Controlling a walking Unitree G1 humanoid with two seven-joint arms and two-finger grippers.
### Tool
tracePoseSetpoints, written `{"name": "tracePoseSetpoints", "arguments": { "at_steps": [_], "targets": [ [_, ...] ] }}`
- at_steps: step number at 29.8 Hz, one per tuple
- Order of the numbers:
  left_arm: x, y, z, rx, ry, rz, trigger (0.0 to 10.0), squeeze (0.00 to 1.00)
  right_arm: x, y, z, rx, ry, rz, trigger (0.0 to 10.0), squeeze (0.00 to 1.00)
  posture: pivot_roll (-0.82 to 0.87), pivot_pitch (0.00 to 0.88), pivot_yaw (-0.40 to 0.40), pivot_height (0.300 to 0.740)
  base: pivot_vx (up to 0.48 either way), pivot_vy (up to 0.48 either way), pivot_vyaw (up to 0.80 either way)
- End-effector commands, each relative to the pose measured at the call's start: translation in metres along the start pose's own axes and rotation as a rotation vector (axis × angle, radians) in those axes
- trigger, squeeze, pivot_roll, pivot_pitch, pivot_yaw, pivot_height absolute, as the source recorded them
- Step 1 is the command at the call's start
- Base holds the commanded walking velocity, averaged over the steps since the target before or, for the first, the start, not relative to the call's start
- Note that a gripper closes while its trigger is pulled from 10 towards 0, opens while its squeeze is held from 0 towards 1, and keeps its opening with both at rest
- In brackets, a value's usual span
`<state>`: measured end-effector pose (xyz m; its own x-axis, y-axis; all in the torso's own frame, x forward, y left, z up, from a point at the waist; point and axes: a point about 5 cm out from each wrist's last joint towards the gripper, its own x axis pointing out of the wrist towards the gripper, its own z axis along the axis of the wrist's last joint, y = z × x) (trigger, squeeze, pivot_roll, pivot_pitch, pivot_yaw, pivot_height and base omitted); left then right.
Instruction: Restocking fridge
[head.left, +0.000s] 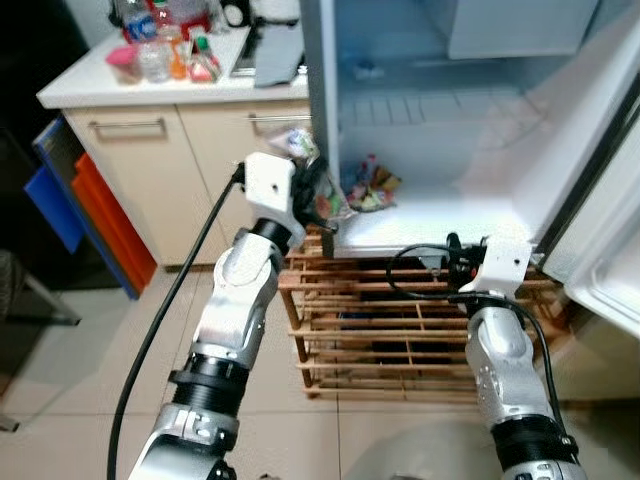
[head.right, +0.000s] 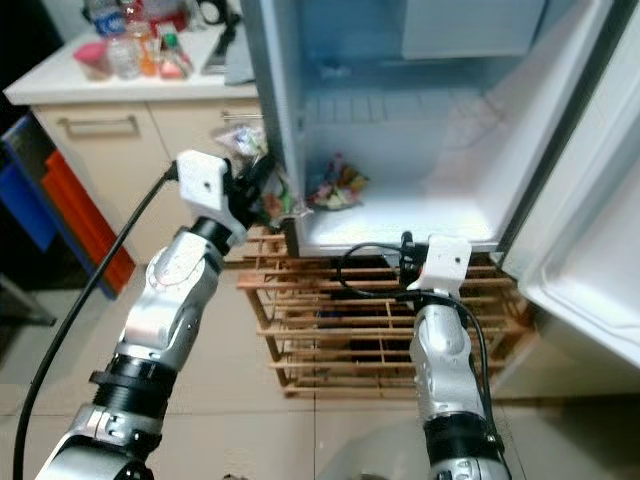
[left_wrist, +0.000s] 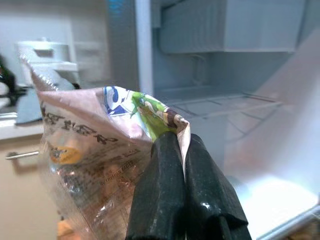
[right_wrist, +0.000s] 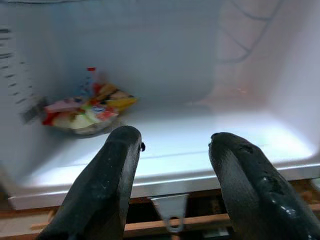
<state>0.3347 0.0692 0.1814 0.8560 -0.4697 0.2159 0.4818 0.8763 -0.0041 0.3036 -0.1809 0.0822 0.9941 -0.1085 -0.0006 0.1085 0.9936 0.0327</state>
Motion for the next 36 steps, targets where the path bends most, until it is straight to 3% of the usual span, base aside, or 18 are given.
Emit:
{"name": "tracePoseSetpoints", "arguments": {
  "at_steps": [1, 3, 4, 5, 13, 16, 19, 21, 24, 27, 33, 36],
  "targets": [
    [0.008, -0.003, 0.010, -0.007, 0.006, -0.035, 10.0, 0.00, 0.003, 0.006, 0.003, 0.000, -0.004, 0.017, 10.0, 0.00, -0.16, 0.000, 0.093, 0.740, 0.000, 0.000, 0.00],
    [0.008, -0.005, 0.008, 0.006, 0.054, -0.058, 10.0, 0.00, 0.003, 0.006, 0.003, -0.001, -0.003, 0.021, 10.0, 0.00, -0.16, 0.000, 0.095, 0.740, 0.000, 0.000, 0.00],
    [0.012, -0.011, -0.003, 0.073, 0.149, -0.109, 10.0, 0.00, 0.003, 0.006, 0.001, 0.004, 0.008, 0.019, 10.0, 0.00, -0.15, 0.000, 0.087, 0.740, 0.000, 0.000, 0.00],
    [0.015, -0.013, -0.008, 0.091, 0.179, -0.131, 10.0, 0.00, 0.004, 0.007, 0.000, 0.005, 0.014, 0.019, 10.0, 0.00, -0.15, 0.000, 0.087, 0.740, 0.000, 0.000, 0.00],
    [0.041, -0.018, -0.002, 0.046, 0.175, -0.140, 10.0, 0.00, 0.005, 0.011, 0.003, 0.000, 0.002, 0.025, 10.0, 0.00, -0.16, 0.000, 0.093, 0.740, 0.000, 0.000, 0.00],
    [0.048, -0.021, -0.001, 0.044, 0.178, -0.160, 10.0, 0.00, 0.005, 0.003, 0.007, -0.016, -0.020, -0.034, 10.0, 0.00, -0.17, 0.000, 0.094, 0.740, 0.000, 0.000, 0.00],
    [0.055, -0.028, 0.004, -0.015, 0.175, -0.187, 10.0, 0.00, -0.002, -0.018, 0.004, -0.068, 0.008, -0.155, 10.0, 0.00, -0.19, 0.000, 0.111, 0.740, 0.000, 0.000, 0.00],
    [0.054, -0.029, 0.004, -0.021, 0.202, -0.207, 10.0, 0.00, -0.006, -0.022, -0.001, -0.075, 0.023, -0.158, 10.0, 0.00, -0.20, 0.000, 0.121, 0.740, 0.000, 0.000, 0.00],
    [0.042, -0.019, -0.005, -0.062, 0.302, -0.171, 10.0, 0.00, -0.011, -0.027, -0.006, -0.066, 0.037, -0.172, 10.0, 0.00, -0.20, 0.000, 0.125, 0.740, 0.000, 0.000, 0.00],
    [0.019, -0.009, -0.024, 0.005, 0.413, -0.174, 10.0, 0.00, -0.012, -0.024, -0.007, -0.053, 0.045, -0.172, 10.0, 0.00, -0.20, 0.000, 0.120, 0.740, 0.000, 0.000, 0.00],
    [-0.014, -0.004, -0.037, 0.001, 0.486, -0.285, 10.0, 0.00, -0.011, -0.018, -0.006, -0.073, 0.050, -0.114, 10.0, 0.00, -0.16, 0.000, 0.067, 0.740, 0.000, 0.000, 0.00],
    [-0.014, -0.010, -0.034, -0.012, 0.481, -0.304, 10.0, 0.00, -0.009, -0.020, -0.004, -0.081, 0.049, -0.108, 10.0, 0.00, -0.15, 0.000, 0.060, 0.740, 0.000, 0.000, 0.00]
  ]
}}
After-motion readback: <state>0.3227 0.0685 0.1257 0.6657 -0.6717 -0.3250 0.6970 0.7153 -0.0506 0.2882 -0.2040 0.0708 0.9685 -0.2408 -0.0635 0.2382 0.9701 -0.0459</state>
